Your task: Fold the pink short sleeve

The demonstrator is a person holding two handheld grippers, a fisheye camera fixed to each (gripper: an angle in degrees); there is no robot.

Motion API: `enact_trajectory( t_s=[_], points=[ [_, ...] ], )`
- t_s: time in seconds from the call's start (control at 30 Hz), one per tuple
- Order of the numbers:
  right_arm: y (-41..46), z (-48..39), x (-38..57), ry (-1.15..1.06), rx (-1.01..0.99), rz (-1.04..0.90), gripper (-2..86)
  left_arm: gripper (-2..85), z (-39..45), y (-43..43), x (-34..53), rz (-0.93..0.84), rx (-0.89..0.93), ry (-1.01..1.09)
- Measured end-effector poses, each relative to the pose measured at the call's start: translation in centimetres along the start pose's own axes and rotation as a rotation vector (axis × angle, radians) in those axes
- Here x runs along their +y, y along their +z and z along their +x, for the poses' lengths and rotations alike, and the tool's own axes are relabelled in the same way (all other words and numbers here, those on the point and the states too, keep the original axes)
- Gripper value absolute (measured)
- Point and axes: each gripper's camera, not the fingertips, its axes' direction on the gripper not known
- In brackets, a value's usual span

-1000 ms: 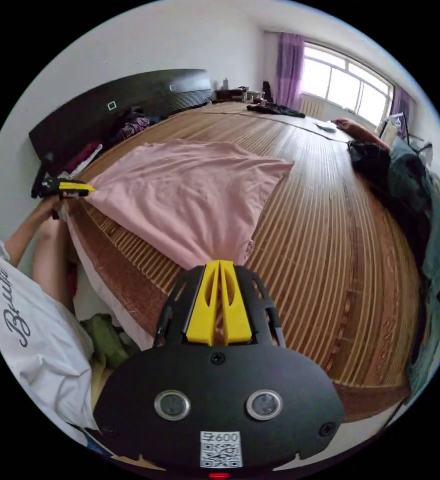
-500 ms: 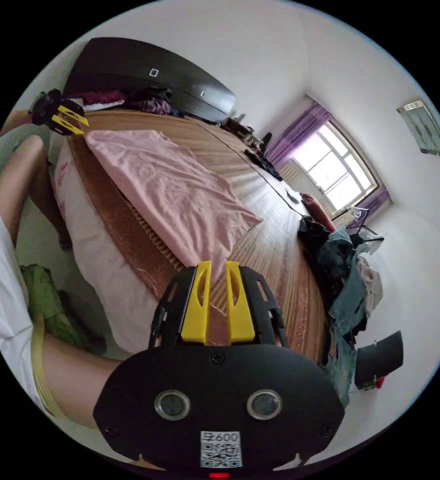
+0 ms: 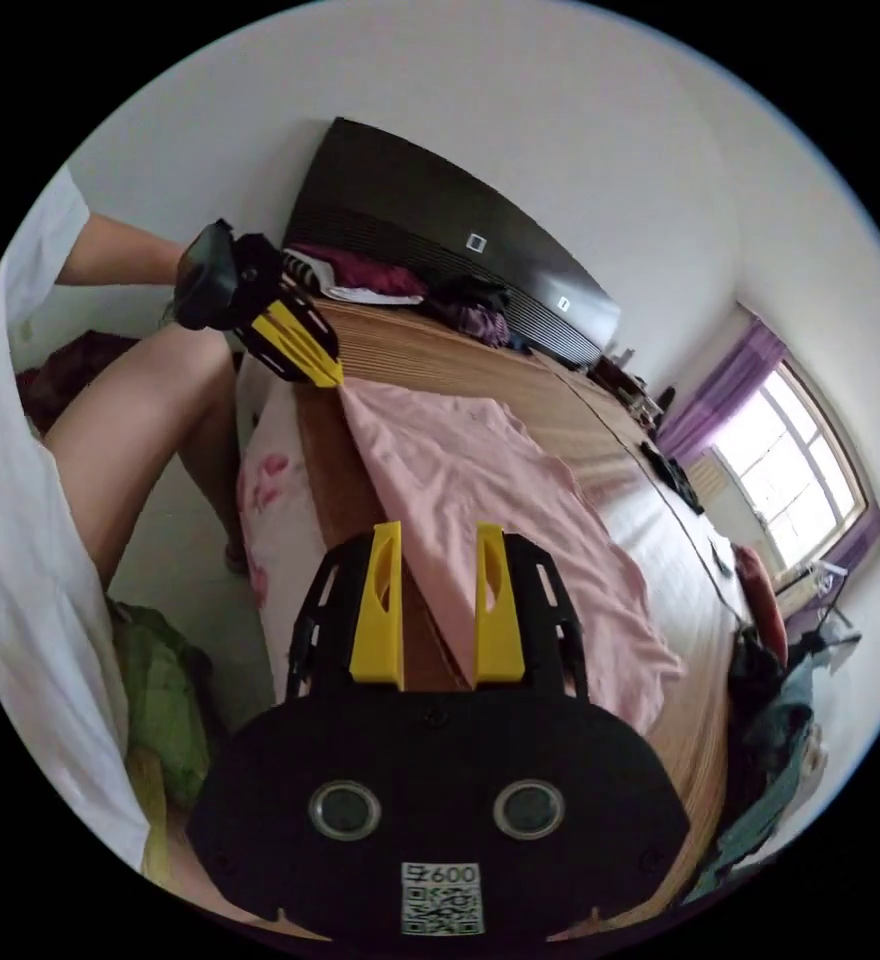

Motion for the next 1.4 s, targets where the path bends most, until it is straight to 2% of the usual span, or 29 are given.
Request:
enact_trajectory(
  t_s=[0.13,0.27,0.37,0.47,0.63,0.73,0.9,1.03,1.1,1.23,1.4],
  points=[
    [5.2,-10.6,-2.0,-0.13,-0.01,0.024,9.8,2.1,0.1,0.4,1.5,0.006,0.019,-0.052],
    [8.2,-20.2,-0.3,-0.298,0.121,0.012,7.5,2.5,-0.2,0.9,3.2,0.038,0.05,-0.126],
    [10.3,-24.8,1.9,-0.323,0.228,-0.05,4.2,2.9,0.2,1.2,4.3,0.076,0.035,-0.19],
    [11.1,-27.5,4.5,-0.299,0.196,-0.065,0.2,3.9,1.7,1.8,4.4,0.075,0.016,-0.208],
    [11.7,-29.7,8.0,-0.243,0.143,-0.065,-0.8,10.6,4.7,1.8,3.2,0.105,-0.048,-0.206],
    [12.6,-31.1,10.0,-0.233,0.134,-0.06,-0.8,11.1,6.2,2.5,1.6,0.121,-0.104,-0.151],
    [14.6,-32.3,12.7,-0.21,0.103,-0.043,-0.9,9.3,7.6,4.4,-1.4,0.144,-0.089,-0.073],
    [16.8,-33.5,14.7,-0.232,0.109,-0.043,-0.9,4.0,9.1,4.3,-2.8,0.148,-0.091,-0.02],
    [18.9,-34.1,15.6,-0.258,0.125,-0.119,-0.8,3.0,9.1,3.6,-3.2,0.162,-0.076,-0.034],
    [24.7,-34.1,20.3,-0.37,0.379,-0.38,-0.8,2.0,10.5,3.2,-5.4,0.039,-0.159,-0.033],
    [25.3,-30.5,27.4,-0.338,0.395,-0.421,-0.8,1.6,10.6,1.4,-7.2,0.072,-0.081,-0.125]
  ],
)
